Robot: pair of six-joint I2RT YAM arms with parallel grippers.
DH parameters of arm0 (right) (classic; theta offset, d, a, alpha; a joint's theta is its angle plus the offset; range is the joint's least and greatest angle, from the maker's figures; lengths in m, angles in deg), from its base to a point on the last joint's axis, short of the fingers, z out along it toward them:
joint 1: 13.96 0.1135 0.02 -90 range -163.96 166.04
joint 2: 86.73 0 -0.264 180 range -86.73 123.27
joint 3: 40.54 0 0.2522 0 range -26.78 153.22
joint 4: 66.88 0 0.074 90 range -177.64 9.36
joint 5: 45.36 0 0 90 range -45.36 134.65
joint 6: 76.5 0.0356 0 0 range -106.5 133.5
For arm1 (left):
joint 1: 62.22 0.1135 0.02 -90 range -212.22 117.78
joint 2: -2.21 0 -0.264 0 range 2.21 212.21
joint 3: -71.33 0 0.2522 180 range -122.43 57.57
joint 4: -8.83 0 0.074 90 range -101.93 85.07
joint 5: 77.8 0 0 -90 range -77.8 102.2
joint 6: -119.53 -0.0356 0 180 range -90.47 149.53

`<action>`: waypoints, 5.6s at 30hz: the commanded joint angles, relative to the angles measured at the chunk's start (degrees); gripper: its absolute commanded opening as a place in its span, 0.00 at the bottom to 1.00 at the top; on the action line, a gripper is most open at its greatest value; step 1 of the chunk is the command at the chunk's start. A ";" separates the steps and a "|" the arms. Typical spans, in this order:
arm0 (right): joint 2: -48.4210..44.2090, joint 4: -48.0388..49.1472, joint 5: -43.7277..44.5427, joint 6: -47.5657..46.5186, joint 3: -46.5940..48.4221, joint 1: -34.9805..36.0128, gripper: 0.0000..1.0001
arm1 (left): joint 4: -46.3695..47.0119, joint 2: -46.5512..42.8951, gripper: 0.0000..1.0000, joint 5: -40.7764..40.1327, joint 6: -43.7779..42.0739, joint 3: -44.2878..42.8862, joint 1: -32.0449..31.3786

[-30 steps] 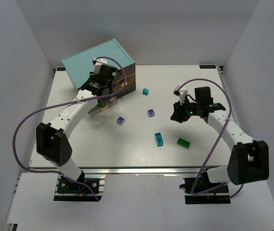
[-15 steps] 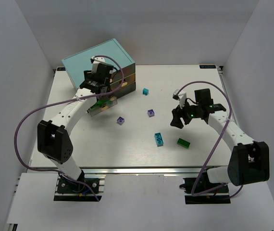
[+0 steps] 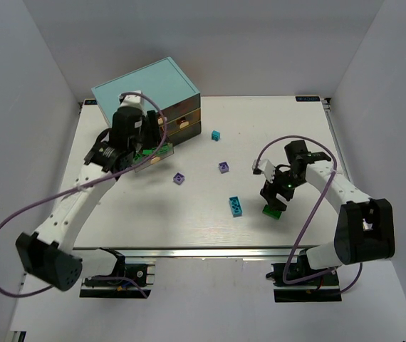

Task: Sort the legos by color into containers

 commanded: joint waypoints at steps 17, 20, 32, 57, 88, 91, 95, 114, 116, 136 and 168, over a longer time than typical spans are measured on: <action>2.35 14.01 9.68 6.48 -12.12 4.28 0.82 | -4.71 -21.85 0.75 6.94 15.54 18.68 -0.93; 0.77 17.79 11.09 7.72 -15.11 4.99 0.73 | -6.12 -23.08 0.75 5.44 16.16 19.03 -0.93; -1.34 14.56 6.36 6.14 -8.38 5.69 0.00 | -10.25 -28.00 0.75 3.94 19.93 21.23 -0.93; 39.60 35.99 2.30 10.18 63.61 36.71 0.05 | -23.25 -36.88 0.75 0.87 38.30 27.64 -0.93; 14.41 37.22 0.63 41.90 36.76 24.51 0.00 | 0.04 -8.60 0.00 -1.22 37.33 29.15 -0.31; 7.03 38.98 0.72 42.70 25.97 19.77 0.00 | 3.27 -3.67 0.00 -4.23 39.09 27.91 0.21; -0.79 39.51 1.42 42.96 17.68 15.02 0.00 | 5.48 2.74 0.00 -5.72 45.32 23.88 0.21; -7.76 37.49 -0.24 44.64 8.08 5.43 0.00 | 1.00 21.04 0.30 -14.86 60.02 6.91 4.26; -7.76 37.40 -0.51 44.20 7.81 5.08 0.00 | 1.00 21.48 0.34 -15.39 59.49 5.85 4.78; -6.79 36.43 -2.79 42.53 6.67 2.27 0.00 | 12.95 15.24 0.70 -13.72 56.06 12.79 4.35; -7.75 36.08 -4.46 42.44 5.00 0.25 0.00 | 1.70 2.41 0.21 -17.14 75.22 23.78 4.96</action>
